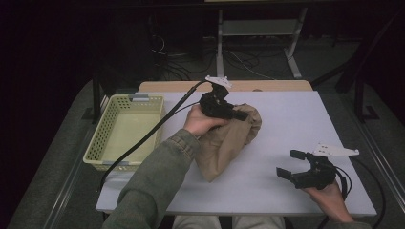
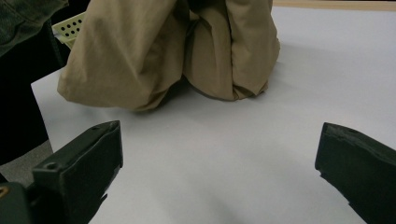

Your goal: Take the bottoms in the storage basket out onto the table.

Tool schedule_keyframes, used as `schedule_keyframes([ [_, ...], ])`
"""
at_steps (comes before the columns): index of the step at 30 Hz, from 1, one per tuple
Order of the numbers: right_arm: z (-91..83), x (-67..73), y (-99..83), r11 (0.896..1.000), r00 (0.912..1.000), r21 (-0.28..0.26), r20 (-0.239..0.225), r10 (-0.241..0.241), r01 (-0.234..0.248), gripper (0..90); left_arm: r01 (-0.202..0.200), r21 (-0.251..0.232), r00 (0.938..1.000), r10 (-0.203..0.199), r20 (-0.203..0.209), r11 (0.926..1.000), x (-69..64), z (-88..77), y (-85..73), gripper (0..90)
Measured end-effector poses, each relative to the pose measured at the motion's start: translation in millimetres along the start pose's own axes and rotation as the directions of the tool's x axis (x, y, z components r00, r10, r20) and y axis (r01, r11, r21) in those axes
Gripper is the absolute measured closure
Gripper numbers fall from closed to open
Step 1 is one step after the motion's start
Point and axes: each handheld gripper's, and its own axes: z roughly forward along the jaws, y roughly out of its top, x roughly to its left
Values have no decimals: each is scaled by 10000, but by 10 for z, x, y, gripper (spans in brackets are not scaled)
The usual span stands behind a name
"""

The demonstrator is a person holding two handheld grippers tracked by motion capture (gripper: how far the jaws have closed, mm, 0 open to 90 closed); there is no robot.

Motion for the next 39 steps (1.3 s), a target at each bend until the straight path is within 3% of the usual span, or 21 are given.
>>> schedule_keyframes([
  [5, 3, 3, 0, 10000, 10000, 32, -5, -7, 7, 6, -101, 110, 9996, 98, 276, 9999, -48, 141, -71, 742],
  [7, 3, 2, 0, 10000, 10000, 33, 9, 0, 0, 6, -397, 203, 9986, 390, 367, 9990, -62, 199, -100, 738],
  [10, 1, 2, -2, 10000, 10000, 22, 1, -1, 1, 6, -236, 204, 9983, 225, 541, 9995, -102, 287, -154, 727],
  [23, 4, 3, -5, 10000, 10000, 57, 1, -22, 22, 6, -410, 395, 9960, 377, 814, 9984, -160, 540, -314, 643],
  [32, 7, 7, -7, 10000, 10000, 95, 13, 6, -6, 6, -465, 380, 9945, 426, 961, 9982, -200, 634, -391, 561],
  [39, 1, 10, -7, 10000, 10000, 95, 14, 0, 0, 6, -256, 471, 9971, 221, 730, 9986, -257, 542, -347, 432],
])
